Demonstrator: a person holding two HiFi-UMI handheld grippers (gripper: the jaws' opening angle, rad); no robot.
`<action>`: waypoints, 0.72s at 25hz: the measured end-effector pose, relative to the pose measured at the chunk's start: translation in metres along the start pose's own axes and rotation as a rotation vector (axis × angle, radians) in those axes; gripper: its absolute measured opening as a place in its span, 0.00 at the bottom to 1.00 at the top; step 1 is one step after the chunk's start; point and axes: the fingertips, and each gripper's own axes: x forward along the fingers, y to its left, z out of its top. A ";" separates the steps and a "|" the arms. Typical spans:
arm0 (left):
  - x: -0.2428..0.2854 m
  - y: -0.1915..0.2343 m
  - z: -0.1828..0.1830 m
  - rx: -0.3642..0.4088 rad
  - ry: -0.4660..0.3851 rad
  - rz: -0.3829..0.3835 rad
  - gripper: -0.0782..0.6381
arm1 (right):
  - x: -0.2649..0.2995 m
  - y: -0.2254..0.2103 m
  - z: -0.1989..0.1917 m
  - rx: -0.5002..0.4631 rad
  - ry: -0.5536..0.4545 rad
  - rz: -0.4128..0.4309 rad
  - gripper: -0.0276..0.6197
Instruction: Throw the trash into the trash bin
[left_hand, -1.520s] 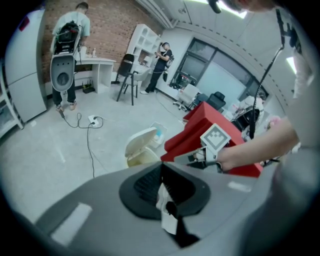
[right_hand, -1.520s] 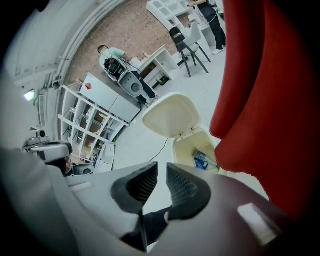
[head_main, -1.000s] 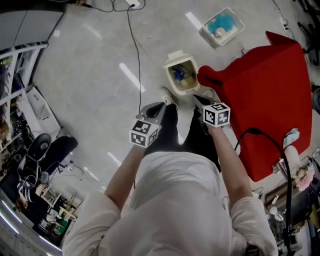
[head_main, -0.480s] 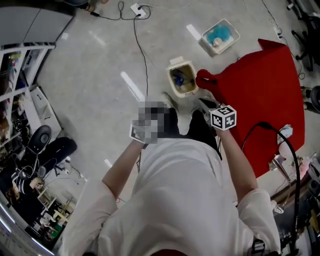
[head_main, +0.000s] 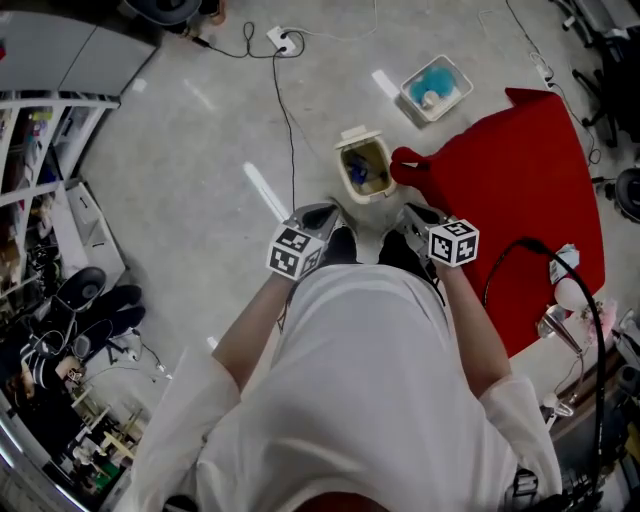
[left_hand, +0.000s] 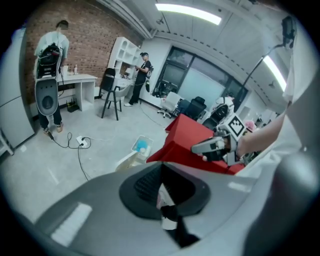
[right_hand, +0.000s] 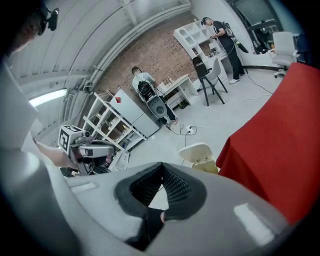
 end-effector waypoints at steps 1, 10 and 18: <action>0.000 -0.001 0.001 0.010 0.001 -0.001 0.11 | -0.002 0.001 0.002 0.004 -0.009 -0.004 0.05; -0.004 -0.004 0.011 -0.009 -0.041 -0.003 0.12 | -0.009 0.004 0.011 -0.003 -0.039 -0.020 0.05; 0.002 -0.010 0.016 -0.001 -0.026 -0.015 0.12 | -0.017 0.001 0.013 0.004 -0.054 -0.029 0.05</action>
